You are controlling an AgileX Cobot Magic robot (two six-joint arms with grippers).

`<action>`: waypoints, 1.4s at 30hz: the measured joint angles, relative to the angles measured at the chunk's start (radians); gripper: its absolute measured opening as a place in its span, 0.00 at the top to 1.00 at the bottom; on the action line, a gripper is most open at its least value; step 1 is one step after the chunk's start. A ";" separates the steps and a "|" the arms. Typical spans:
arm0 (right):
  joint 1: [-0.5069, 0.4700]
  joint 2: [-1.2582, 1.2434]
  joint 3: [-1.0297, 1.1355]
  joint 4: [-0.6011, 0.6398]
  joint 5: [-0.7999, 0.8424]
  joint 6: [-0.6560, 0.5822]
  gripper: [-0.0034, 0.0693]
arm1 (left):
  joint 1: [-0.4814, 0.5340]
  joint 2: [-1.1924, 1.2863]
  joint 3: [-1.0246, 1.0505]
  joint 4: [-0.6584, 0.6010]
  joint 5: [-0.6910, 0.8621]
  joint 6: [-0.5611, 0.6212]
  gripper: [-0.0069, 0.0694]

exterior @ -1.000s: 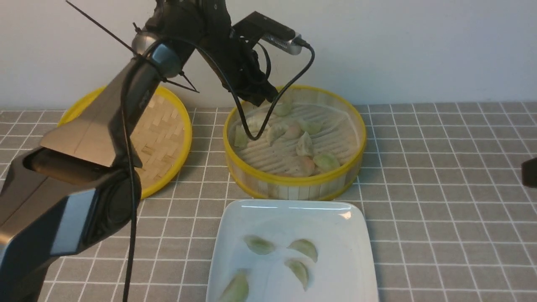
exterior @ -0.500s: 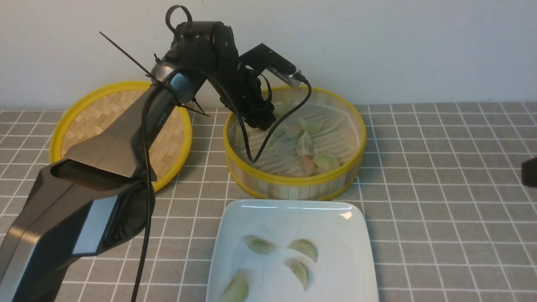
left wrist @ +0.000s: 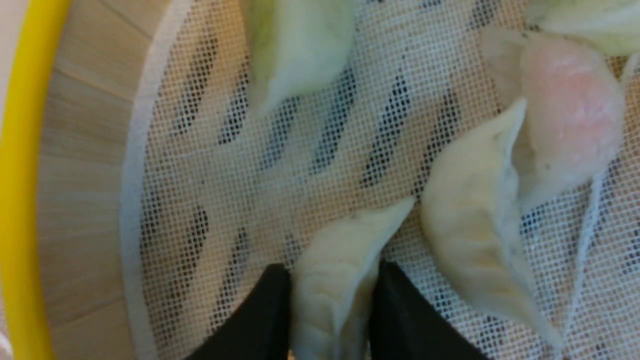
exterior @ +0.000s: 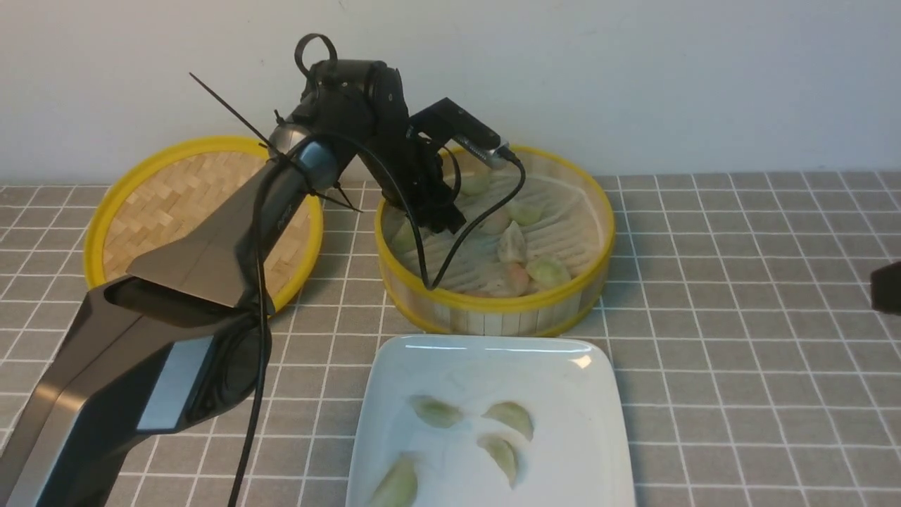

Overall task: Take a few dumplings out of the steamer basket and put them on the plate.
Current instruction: Use the left arm to grab a dumpling from the steamer, then use the left arm to put the dumpling into the plate

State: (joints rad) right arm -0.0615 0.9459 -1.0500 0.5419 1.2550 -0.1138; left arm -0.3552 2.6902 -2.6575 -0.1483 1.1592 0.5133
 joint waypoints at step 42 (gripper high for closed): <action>0.000 -0.062 0.000 0.063 0.005 -0.157 0.97 | -0.351 -0.838 1.306 -0.099 -0.034 -0.348 0.66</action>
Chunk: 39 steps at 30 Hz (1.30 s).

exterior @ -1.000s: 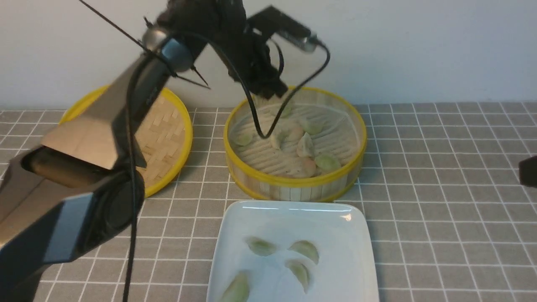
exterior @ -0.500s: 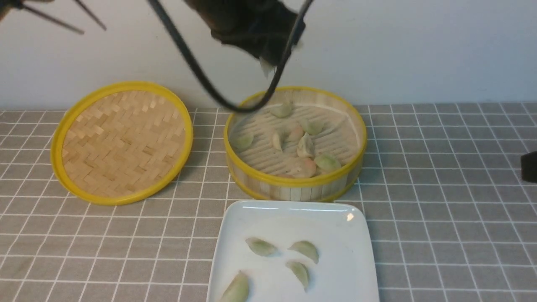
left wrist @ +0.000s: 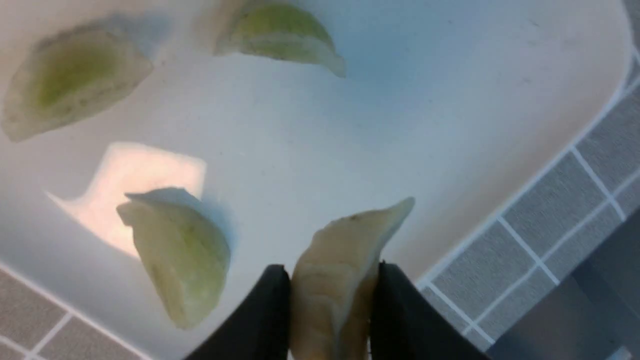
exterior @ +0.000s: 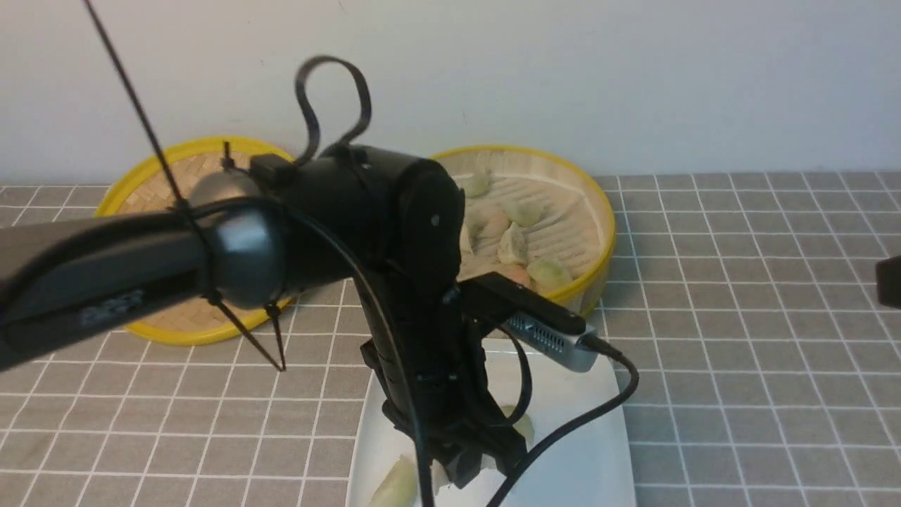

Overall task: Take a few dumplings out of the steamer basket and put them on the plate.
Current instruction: Use the left arm to put the dumpling into the plate, then use the right arm to grab a dumpling from inside the steamer

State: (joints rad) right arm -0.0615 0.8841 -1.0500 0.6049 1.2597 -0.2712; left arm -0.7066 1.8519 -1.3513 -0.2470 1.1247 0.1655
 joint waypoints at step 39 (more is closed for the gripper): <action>0.452 1.137 -0.747 -0.375 -0.116 -0.081 0.71 | 0.001 -0.797 0.108 0.238 0.130 -0.349 0.92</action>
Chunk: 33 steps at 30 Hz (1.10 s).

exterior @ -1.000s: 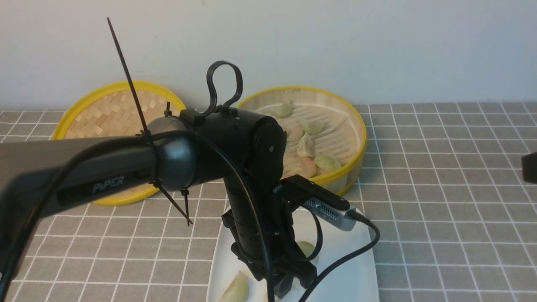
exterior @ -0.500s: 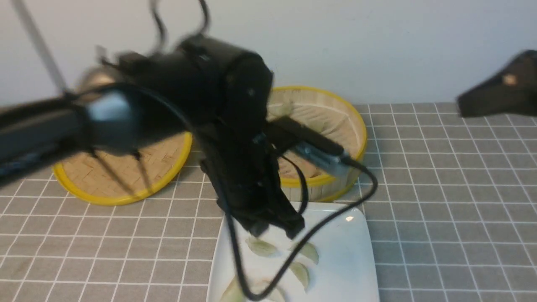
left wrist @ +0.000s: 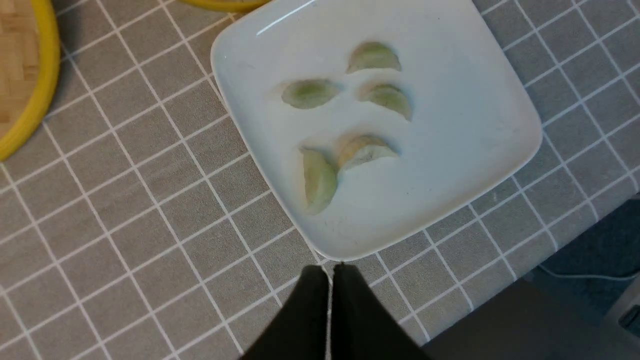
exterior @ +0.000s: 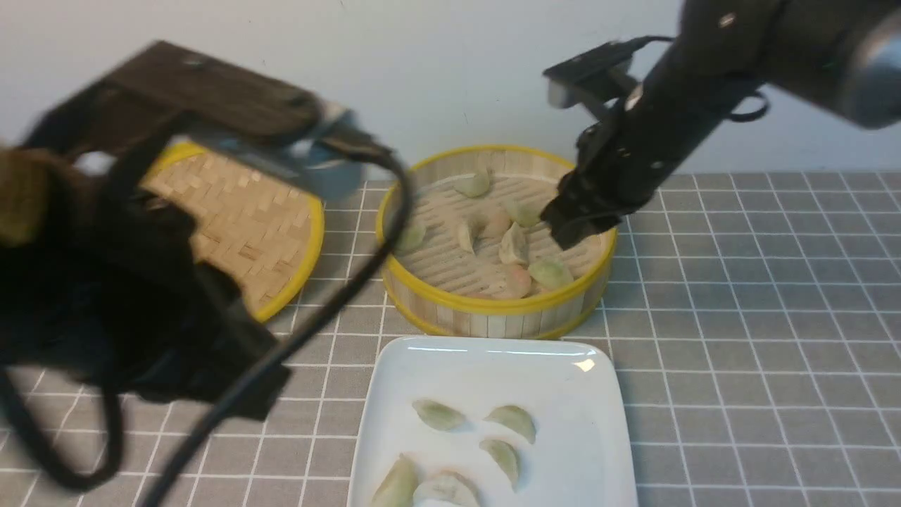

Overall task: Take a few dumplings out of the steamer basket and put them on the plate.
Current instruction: Use the right arm to grab a dumpling from inside the steamer

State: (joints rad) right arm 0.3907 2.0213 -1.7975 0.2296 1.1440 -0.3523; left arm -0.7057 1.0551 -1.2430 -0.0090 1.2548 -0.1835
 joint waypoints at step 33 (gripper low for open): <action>0.008 0.184 -0.308 -0.187 0.092 0.228 0.58 | 0.000 -0.158 0.133 0.071 0.005 -0.054 0.92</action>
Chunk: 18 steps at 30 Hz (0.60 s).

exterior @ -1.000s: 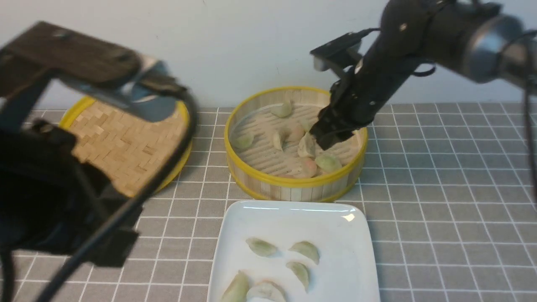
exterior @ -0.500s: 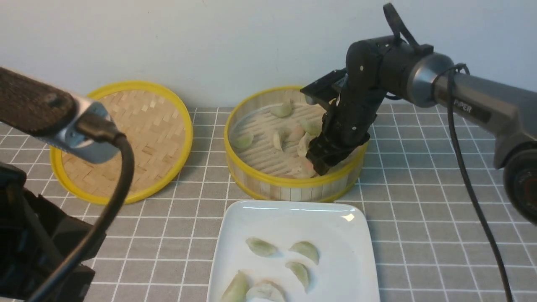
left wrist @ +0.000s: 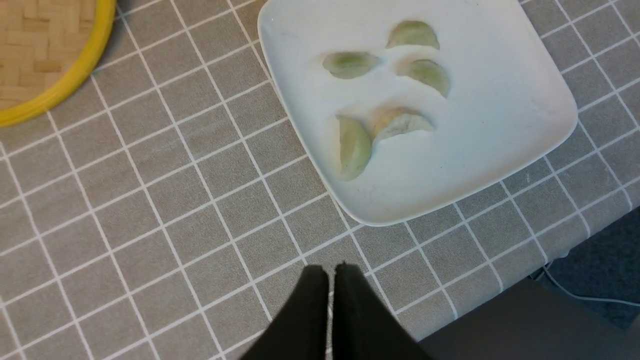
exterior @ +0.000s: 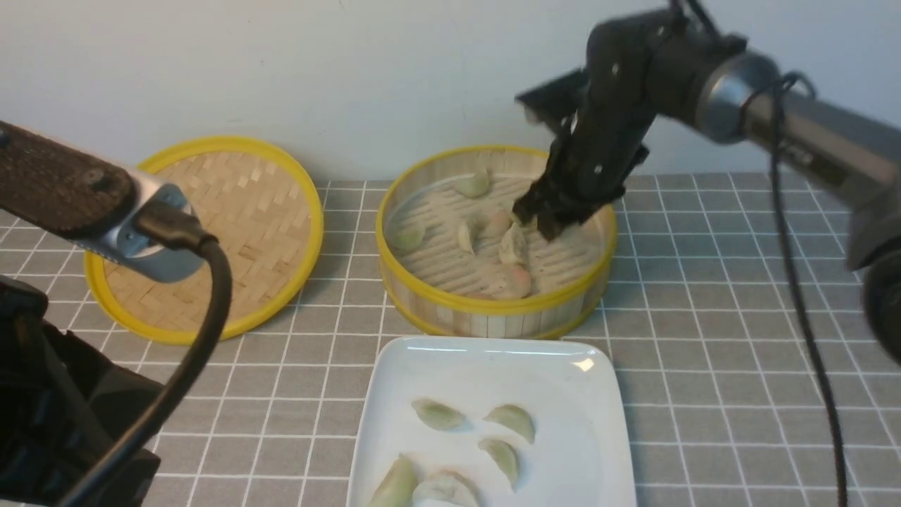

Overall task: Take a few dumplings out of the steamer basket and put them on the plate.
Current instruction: Use the right arm to grab a dumpling from inside the steamer, then use the right arm to put the dumpling into the plate

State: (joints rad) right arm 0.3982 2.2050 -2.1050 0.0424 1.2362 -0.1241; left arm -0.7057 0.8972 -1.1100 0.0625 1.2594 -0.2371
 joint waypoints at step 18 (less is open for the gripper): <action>0.089 -0.414 0.811 0.246 -0.163 0.009 0.58 | 0.000 0.000 0.000 0.034 -0.087 0.001 0.92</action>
State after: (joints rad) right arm 0.4873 1.7910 -1.2937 0.2887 1.0733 -0.1154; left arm -0.7057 0.8972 -1.1100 0.0965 1.1722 -0.2362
